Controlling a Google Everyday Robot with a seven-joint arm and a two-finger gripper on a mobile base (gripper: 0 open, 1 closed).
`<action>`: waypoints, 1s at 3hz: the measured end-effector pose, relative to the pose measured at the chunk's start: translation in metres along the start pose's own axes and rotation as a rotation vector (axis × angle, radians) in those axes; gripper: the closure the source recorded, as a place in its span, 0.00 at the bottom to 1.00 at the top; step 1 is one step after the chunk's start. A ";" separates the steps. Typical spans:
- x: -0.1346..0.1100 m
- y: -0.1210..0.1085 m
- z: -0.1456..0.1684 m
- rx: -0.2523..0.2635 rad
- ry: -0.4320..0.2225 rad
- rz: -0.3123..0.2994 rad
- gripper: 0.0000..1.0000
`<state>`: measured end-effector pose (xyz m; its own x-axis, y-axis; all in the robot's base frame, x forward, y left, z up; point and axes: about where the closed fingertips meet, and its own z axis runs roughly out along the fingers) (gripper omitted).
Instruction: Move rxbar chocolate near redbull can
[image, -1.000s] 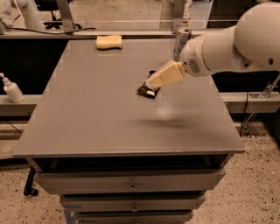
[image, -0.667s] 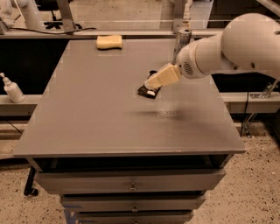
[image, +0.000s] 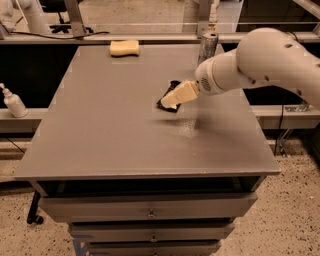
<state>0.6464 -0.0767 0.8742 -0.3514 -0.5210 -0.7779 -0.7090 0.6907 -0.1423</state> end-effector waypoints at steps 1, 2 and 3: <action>0.006 0.000 0.012 -0.018 0.012 0.016 0.00; 0.005 0.006 0.026 -0.051 0.017 0.014 0.00; 0.002 0.015 0.040 -0.087 0.025 0.004 0.00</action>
Offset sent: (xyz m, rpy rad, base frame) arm 0.0154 0.0267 -0.0307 0.0228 0.0695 0.0575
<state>0.6596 -0.0475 0.8458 -0.3688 -0.5316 -0.7625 -0.7577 0.6471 -0.0846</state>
